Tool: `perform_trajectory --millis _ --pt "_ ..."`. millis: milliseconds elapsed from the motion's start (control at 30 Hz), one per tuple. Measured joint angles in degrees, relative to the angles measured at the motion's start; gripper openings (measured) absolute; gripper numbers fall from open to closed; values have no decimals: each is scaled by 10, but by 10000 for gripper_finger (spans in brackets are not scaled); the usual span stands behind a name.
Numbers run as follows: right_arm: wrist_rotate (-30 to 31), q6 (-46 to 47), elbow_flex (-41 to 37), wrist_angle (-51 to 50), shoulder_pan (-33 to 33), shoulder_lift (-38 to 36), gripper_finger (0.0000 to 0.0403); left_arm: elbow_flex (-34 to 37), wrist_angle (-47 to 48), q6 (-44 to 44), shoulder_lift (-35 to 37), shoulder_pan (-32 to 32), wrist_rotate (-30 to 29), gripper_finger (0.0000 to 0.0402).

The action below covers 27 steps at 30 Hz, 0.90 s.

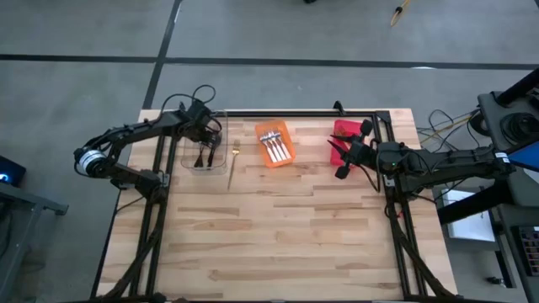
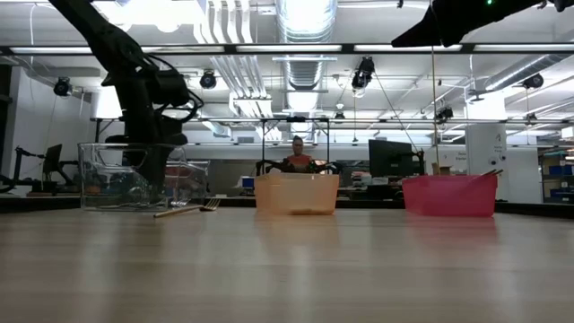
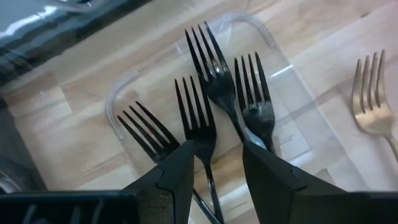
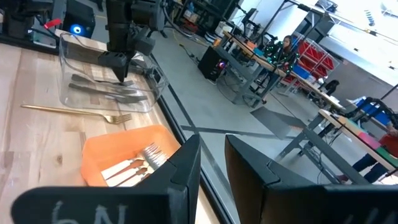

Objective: Sort silverware by color (type)
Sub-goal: Adjust the black fork

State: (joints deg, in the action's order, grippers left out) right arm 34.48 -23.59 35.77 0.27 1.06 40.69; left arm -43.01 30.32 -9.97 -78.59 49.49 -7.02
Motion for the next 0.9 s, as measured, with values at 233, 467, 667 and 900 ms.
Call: perform_trajectory --millis 233,467,667,900 --pt "0 0 0 0 0 0 66 1 0 -17 0 -11 -21 119" --pt "0 0 0 0 0 0 66 28 -10 -41 0 -19 -21 119" --pt "0 -1 0 0 0 0 66 44 -16 -42 0 -19 -21 119" --pt "0 -2 0 0 0 0 66 61 -29 -45 0 -19 -25 119"
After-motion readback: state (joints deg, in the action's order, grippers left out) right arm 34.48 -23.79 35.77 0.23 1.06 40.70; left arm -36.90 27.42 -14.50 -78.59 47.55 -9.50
